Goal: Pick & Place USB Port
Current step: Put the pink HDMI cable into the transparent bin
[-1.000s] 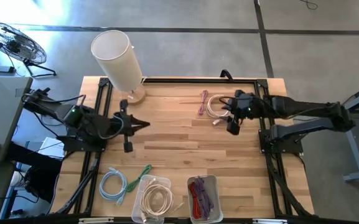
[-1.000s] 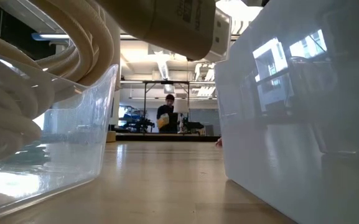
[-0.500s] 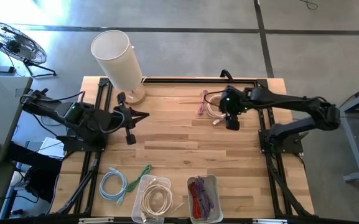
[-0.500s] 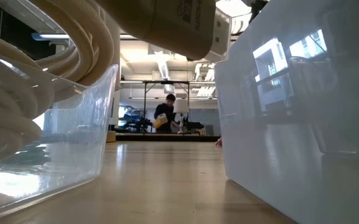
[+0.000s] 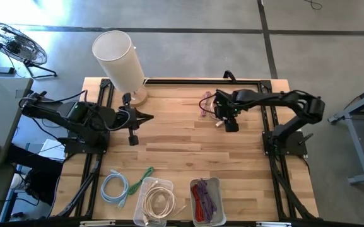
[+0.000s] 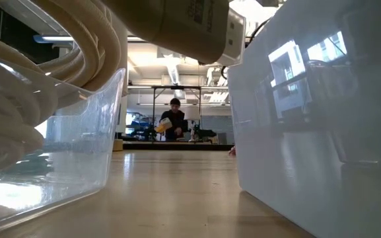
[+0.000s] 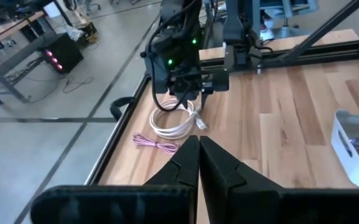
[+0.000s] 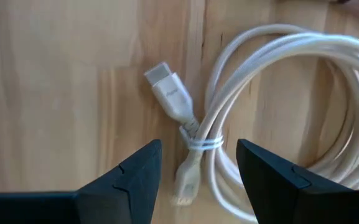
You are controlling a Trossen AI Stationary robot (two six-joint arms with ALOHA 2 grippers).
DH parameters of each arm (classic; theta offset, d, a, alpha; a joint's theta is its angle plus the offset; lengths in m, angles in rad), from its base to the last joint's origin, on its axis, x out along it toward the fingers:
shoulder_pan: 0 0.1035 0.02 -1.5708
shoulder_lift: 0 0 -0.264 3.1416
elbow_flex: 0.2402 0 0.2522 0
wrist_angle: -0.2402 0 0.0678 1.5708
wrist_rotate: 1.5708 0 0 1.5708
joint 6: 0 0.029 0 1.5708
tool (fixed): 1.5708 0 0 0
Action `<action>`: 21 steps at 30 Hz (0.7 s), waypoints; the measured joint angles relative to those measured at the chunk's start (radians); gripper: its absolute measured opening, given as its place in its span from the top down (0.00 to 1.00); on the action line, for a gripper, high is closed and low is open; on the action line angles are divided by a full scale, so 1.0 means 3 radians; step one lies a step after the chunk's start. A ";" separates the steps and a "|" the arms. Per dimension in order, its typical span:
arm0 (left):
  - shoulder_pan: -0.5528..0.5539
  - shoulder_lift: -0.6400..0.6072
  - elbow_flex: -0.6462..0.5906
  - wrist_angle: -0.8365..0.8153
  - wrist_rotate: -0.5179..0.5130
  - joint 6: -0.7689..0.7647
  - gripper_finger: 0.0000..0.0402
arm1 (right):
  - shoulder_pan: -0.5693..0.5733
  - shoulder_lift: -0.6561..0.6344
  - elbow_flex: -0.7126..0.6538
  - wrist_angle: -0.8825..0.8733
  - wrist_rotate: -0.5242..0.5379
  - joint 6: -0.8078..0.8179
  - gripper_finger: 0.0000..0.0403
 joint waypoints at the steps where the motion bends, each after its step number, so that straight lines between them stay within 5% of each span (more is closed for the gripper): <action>1: 0.0000 0.0000 0.0000 0.0000 -0.0001 0.0034 0.98 | -0.0010 0.0032 0.0000 0.0035 0.0007 -0.0044 0.50; 15: 0.0000 0.0000 0.0000 -0.0031 -0.0010 0.0159 0.98 | -0.0217 0.0566 0.0000 0.0207 -0.0055 -0.0057 0.52; 21: 0.0000 0.0000 0.0000 -0.0026 0.0102 0.0125 0.98 | -0.0210 0.0681 0.0017 0.0188 -0.0074 -0.0048 0.80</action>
